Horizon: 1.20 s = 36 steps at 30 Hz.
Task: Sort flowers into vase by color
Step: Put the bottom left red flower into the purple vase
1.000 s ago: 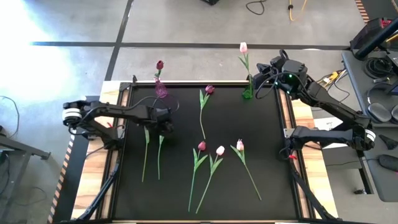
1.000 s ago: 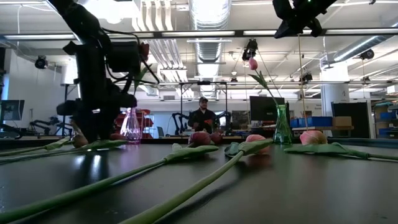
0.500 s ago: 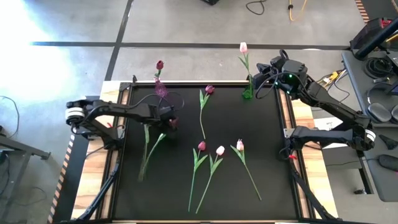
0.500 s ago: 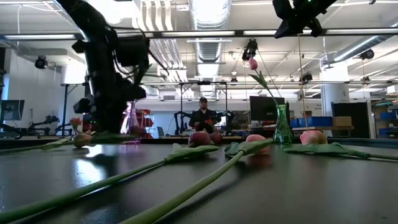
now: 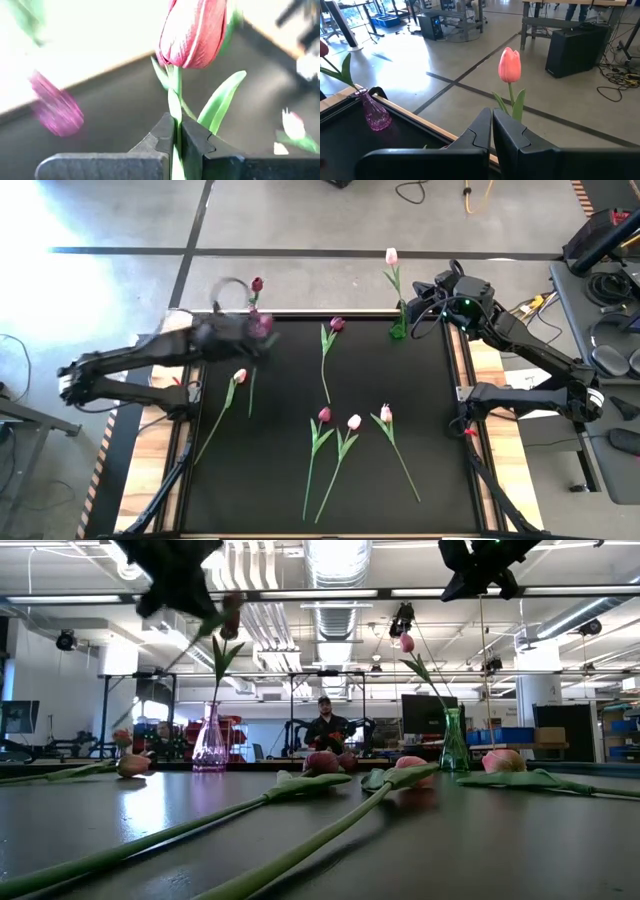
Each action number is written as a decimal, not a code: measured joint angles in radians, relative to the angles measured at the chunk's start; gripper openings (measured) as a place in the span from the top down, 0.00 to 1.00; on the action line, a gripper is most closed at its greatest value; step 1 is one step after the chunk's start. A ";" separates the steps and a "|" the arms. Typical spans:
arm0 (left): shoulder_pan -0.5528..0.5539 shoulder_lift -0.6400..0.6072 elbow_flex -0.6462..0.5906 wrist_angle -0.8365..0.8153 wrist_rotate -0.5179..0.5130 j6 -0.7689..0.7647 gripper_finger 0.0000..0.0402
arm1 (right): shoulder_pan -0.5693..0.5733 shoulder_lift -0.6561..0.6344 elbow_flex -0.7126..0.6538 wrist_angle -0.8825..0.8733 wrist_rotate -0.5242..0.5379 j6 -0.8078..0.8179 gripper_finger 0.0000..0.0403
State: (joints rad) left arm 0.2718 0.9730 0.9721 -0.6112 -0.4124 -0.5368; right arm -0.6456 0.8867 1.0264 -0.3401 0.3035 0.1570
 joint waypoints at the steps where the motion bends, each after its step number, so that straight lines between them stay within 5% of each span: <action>1: 0.000 -0.027 0.022 0.002 -0.060 0.024 1.00 | 0.000 0.000 0.000 0.000 0.000 0.000 0.98; 6: 0.035 -0.140 0.063 0.096 -0.271 0.174 1.00 | 0.000 0.000 0.000 0.000 0.000 0.000 0.98; 12: 0.174 -0.201 0.022 0.291 -0.275 0.375 1.00 | 0.000 0.000 0.000 0.005 0.000 0.000 0.98; 25: 0.593 -0.057 0.023 0.574 0.184 0.482 1.00 | 0.004 0.000 0.000 0.032 -0.018 0.025 0.98; 36: 0.661 0.133 0.158 0.614 0.283 0.583 1.00 | 0.022 0.000 0.000 0.031 -0.016 0.026 0.98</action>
State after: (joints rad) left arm 0.9325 1.1058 1.1302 0.0026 -0.1297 0.0466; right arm -0.6233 0.8867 1.0264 -0.3088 0.2875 0.1825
